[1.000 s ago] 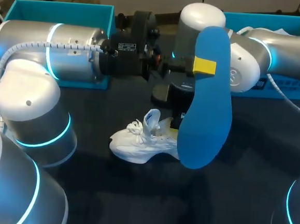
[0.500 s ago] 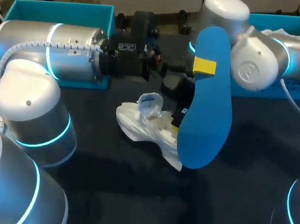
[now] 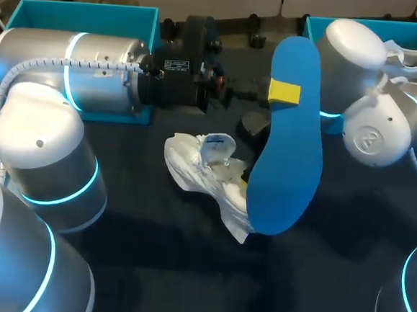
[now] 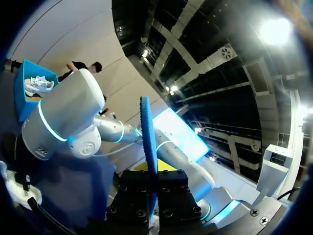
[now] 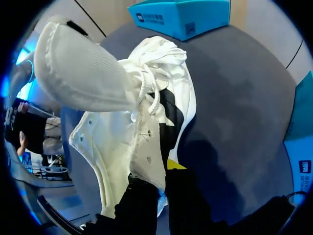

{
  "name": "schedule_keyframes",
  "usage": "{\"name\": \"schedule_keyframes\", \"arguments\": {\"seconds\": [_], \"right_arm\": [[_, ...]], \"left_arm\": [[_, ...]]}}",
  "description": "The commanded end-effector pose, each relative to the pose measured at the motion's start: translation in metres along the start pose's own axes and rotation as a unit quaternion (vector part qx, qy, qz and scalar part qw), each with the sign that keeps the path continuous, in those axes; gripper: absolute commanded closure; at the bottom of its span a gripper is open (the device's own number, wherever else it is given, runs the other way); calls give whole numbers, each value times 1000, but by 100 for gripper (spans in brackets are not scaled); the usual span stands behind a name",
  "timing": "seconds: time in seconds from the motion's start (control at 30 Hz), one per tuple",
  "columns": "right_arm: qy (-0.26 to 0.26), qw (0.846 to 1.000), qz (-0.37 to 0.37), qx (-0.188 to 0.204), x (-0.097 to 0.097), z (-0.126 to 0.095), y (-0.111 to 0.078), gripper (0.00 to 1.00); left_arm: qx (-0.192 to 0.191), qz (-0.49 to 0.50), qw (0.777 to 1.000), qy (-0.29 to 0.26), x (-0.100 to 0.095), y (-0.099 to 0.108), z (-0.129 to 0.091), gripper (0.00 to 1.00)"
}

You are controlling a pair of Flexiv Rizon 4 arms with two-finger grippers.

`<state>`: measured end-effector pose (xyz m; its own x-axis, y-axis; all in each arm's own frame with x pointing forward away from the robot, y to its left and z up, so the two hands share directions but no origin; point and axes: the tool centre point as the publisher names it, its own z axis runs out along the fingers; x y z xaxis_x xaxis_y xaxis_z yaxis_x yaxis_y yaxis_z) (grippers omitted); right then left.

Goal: Take the shoe out of the shoebox, open the shoe tongue, remove and reinsert the insole, then place the shoe into the shoebox

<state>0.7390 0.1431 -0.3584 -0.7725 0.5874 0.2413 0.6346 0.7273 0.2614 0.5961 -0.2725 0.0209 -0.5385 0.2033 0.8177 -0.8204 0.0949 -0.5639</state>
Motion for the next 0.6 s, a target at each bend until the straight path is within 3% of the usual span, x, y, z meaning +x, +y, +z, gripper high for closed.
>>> {"name": "schedule_keyframes", "arguments": {"seconds": [0.03,0.2,0.4,0.6], "right_arm": [[-1,1000,0,-8,1,-1,-3,100],[-10,995,96,11,4,-7,-17,100],[-10,989,148,7,4,-14,-26,100],[-27,972,233,-6,6,-22,-35,100]], "left_arm": [[2,0,1000,0,0,2,1,100],[2,0,1000,0,0,2,1,100],[2,0,1000,0,0,2,1,100],[2,0,1000,0,0,2,1,100]]}}
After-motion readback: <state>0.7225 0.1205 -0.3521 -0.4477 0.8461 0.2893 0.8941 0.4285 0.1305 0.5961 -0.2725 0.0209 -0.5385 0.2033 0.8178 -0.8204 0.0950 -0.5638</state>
